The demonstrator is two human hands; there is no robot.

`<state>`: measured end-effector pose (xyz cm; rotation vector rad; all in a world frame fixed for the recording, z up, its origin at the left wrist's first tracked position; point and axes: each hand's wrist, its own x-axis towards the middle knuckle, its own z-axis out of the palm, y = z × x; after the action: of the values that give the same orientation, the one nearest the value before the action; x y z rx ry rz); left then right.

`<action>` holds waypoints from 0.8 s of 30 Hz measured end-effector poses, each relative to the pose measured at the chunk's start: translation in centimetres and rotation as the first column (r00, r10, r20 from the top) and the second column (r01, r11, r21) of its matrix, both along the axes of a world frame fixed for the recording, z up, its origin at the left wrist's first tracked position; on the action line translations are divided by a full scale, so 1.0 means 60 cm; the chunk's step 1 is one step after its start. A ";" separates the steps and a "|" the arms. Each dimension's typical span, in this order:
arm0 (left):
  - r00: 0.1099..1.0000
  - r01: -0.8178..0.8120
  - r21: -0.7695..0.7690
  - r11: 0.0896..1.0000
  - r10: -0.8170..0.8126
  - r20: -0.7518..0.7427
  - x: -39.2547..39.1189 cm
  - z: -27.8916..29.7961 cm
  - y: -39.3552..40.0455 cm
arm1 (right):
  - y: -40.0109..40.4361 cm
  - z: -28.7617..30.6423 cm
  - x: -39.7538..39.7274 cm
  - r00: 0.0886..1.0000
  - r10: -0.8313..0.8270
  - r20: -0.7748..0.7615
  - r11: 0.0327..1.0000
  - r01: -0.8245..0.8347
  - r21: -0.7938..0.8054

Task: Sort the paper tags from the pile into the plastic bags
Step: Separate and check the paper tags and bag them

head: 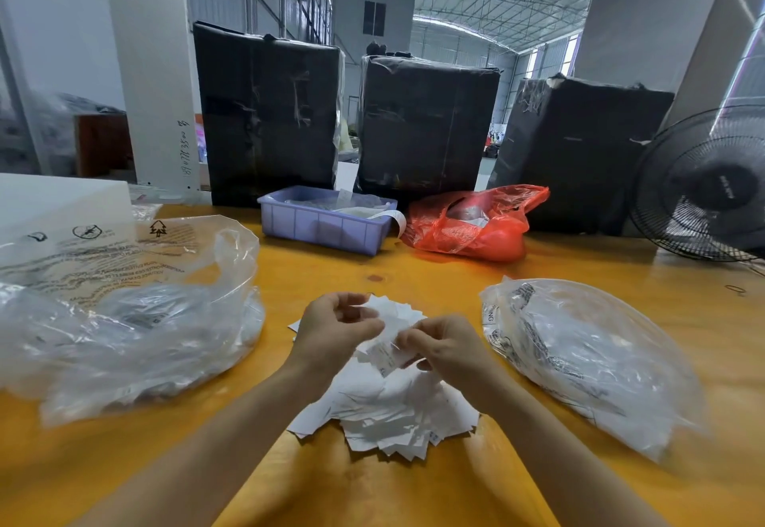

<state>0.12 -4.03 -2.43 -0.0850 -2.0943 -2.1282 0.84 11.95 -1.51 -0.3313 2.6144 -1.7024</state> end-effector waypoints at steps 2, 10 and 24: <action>0.999 0.020 0.114 0.993 -0.024 0.037 0.001 0.000 0.005 | -0.006 -0.003 0.001 0.996 0.038 0.079 0.993 -0.029 -0.115; 0.995 0.046 0.258 0.965 -0.068 0.078 0.005 0.006 0.005 | -0.004 0.006 0.004 0.995 -0.045 -0.092 0.994 0.035 -0.106; 0.997 0.072 -0.132 0.989 -0.072 0.005 0.020 0.004 0.015 | 0.013 0.043 0.004 0.916 -0.144 -0.375 0.959 0.036 -0.280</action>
<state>1.33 -3.14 -2.16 -0.1789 -2.2634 -2.0253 1.10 12.70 1.09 -0.6255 2.6844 -2.2403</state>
